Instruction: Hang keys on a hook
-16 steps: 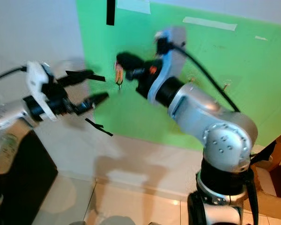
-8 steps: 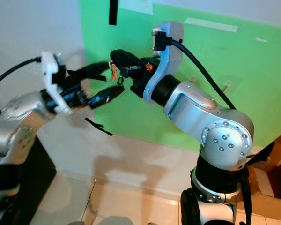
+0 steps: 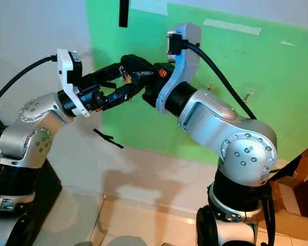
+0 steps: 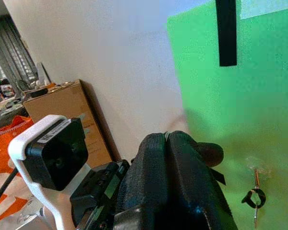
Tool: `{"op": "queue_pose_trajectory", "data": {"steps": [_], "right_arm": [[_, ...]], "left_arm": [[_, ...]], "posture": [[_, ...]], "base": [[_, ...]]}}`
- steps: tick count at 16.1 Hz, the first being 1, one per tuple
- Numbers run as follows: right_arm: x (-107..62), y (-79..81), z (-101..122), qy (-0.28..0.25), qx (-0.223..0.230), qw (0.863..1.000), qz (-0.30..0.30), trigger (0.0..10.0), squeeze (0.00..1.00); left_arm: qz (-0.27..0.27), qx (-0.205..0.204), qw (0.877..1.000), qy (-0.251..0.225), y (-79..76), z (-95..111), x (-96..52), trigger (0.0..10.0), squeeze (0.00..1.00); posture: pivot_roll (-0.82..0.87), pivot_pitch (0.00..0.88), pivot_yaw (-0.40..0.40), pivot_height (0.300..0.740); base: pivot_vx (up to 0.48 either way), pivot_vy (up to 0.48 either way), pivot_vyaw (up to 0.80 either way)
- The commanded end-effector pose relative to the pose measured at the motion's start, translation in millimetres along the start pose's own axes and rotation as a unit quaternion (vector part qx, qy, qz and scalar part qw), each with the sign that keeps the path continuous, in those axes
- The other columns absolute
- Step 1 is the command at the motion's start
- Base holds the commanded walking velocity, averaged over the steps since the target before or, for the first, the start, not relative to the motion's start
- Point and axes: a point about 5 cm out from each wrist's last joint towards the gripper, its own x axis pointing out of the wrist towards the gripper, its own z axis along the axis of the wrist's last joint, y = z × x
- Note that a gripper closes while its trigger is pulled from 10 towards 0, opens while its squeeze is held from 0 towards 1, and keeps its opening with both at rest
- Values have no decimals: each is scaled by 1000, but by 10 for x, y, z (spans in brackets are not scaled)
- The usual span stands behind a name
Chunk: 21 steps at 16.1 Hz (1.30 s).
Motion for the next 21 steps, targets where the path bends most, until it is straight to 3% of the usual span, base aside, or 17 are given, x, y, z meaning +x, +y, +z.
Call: {"op": "queue_pose_trajectory", "data": {"steps": [1,21], "right_arm": [[-25,13,28,-3,-3,1000,3,10000,0],[-1,43,45,-3,0,1000,14,10000,0]], "left_arm": [[-5,6,1000,-8,7,46,28,0,0],[10,9,1000,20,108,13,11,0,0]], "posture": [[-28,0,-73,740],[-15,0,-76,740]], "base": [[0,0,0],[0,0,0]]}}
